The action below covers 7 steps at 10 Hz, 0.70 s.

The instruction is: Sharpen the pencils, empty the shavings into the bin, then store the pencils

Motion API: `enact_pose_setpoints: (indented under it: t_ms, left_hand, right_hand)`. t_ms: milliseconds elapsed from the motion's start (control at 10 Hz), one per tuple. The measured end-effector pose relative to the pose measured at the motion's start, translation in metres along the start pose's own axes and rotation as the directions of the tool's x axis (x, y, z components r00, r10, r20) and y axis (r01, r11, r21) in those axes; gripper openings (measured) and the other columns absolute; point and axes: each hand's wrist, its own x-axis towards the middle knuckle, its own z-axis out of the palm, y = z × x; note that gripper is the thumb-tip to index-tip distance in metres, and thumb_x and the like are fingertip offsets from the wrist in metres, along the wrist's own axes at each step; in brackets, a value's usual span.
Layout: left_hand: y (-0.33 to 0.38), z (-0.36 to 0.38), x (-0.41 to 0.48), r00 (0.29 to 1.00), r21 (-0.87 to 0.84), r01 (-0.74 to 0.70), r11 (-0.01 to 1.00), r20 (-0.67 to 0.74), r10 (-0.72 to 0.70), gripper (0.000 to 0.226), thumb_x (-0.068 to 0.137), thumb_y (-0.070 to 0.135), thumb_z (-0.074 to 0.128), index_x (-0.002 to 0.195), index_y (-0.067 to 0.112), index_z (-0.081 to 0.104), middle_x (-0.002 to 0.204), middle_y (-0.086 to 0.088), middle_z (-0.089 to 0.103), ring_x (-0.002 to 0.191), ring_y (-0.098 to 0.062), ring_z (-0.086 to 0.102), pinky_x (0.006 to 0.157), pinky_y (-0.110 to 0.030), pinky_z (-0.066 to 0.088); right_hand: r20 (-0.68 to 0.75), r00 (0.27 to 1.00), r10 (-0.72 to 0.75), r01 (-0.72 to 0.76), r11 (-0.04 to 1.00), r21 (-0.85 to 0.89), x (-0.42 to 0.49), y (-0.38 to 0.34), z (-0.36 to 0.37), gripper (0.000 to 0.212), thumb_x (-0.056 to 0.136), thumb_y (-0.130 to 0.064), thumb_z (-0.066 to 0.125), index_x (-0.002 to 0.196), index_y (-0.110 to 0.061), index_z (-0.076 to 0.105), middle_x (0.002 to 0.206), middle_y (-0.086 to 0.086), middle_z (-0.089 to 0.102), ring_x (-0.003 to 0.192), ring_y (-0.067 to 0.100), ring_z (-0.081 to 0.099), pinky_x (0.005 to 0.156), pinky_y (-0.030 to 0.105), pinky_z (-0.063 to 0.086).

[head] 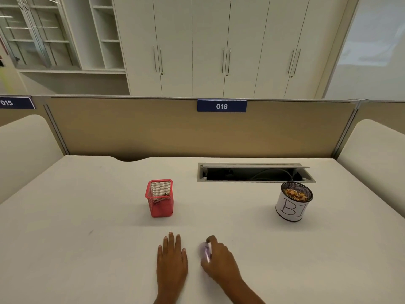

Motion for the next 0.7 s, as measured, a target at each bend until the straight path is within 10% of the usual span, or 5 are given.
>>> enact_pose_setpoints:
  t_ms: [300,600,700]
  left_hand:
    - [-0.003,0.004,-0.001,1.0,0.074,-0.012,0.997,0.01,0.011,0.05,0.1,0.032,0.003,0.115,0.008,0.044,0.106,-0.023,0.069,0.094,-0.036,0.068,0.094,-0.038,0.03]
    - [0.002,0.004,-0.001,0.999,0.026,-0.011,1.0,0.053,0.009,0.051,0.101,0.032,0.002,0.114,0.006,0.044,0.104,-0.025,0.069,0.088,-0.036,0.071,0.087,-0.041,0.031]
    - [0.003,0.007,0.001,0.997,0.022,0.034,0.999,0.063,-0.036,0.052,0.1,0.034,0.001,0.115,0.007,0.043,0.104,-0.025,0.069,0.098,-0.036,0.068,0.096,-0.039,0.029]
  right_hand:
    - [-0.29,0.935,0.204,-0.242,0.965,-0.101,0.009,0.072,-0.061,0.025,0.086,-0.014,0.047,0.11,-0.01,0.052,0.086,0.014,0.057,0.089,0.035,0.061,0.067,0.035,0.043]
    - [-0.347,0.902,0.258,-0.314,0.943,-0.114,0.005,0.098,-0.073,0.025,0.083,-0.017,0.06,0.106,-0.01,0.051,0.08,0.01,0.052,0.074,0.033,0.056,0.059,0.031,0.039]
    - [-0.354,0.921,0.164,-0.221,0.967,-0.127,0.005,0.095,-0.065,0.048,0.047,-0.014,0.089,0.086,-0.008,0.062,0.071,0.015,0.058,0.063,0.036,0.061,0.038,0.031,0.043]
